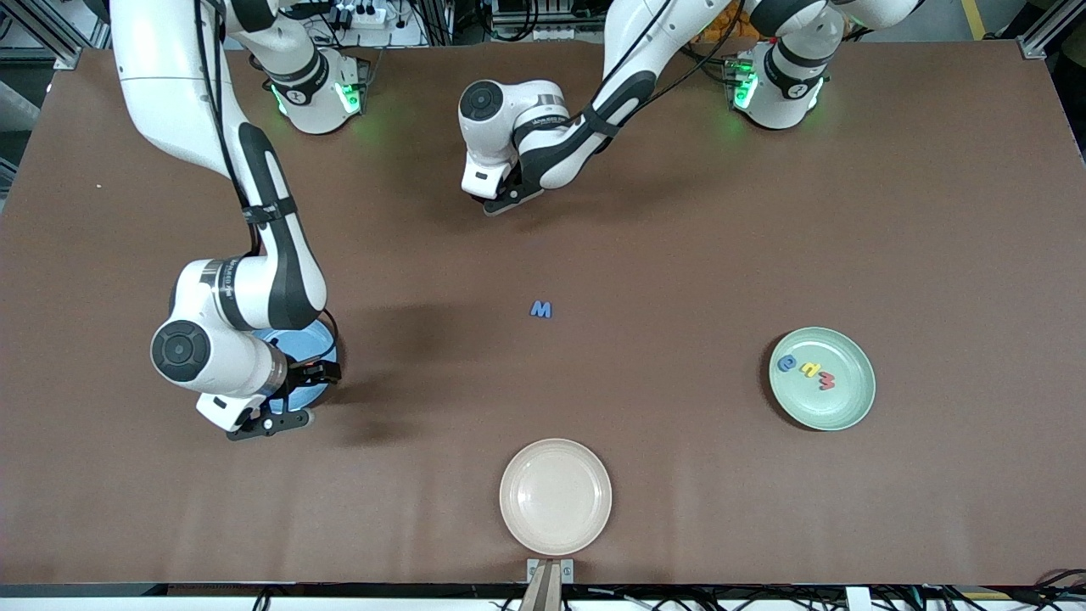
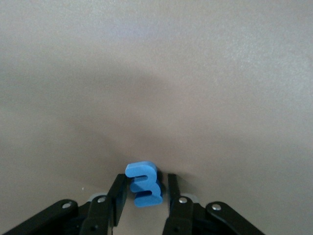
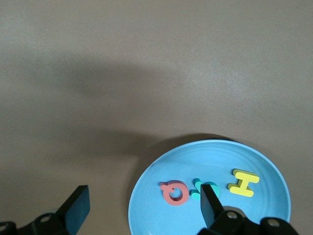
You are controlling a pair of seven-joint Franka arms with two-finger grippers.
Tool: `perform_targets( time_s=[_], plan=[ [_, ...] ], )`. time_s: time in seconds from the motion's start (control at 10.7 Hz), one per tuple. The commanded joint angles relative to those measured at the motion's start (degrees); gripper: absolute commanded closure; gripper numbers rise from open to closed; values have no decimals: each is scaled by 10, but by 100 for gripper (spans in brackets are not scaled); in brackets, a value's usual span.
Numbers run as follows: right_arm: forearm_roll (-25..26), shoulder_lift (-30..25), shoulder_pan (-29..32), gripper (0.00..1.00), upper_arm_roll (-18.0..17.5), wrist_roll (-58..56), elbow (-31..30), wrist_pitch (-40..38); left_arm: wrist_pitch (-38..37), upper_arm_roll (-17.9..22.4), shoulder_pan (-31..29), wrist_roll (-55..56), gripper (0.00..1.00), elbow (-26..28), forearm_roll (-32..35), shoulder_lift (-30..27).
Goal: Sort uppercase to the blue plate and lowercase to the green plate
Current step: 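Carry the m to the green plate while the right gripper reaches the W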
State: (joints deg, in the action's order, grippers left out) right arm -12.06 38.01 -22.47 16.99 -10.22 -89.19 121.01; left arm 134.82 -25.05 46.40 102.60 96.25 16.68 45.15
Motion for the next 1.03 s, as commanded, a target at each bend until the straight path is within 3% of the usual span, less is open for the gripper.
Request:
perform_targets(
  time_s=[0.0,0.09,0.19,0.37,0.56,0.93],
  plan=[
    [-6,-3,1,0,-2,-1,-4,5,-9,6,13,9,84,-9,-3,13],
    [-6,-3,1,0,-2,-1,-4,5,-9,6,13,8,97,-9,-2,13],
    [-6,-3,1,0,-1,-2,-3,5,-9,7,12,5,100,-10,-2,12],
    [-6,-3,1,0,-2,-3,-4,5,-16,10,5,1,100,-20,25,-9],
    [-6,-3,1,0,-2,-3,-5,5,-86,25,-13,-20,100,-43,52,-44],
    [-5,-5,-34,0,-2,-11,-1,0,-192,22,-160,-246,100,-47,19,-147]
  ],
)
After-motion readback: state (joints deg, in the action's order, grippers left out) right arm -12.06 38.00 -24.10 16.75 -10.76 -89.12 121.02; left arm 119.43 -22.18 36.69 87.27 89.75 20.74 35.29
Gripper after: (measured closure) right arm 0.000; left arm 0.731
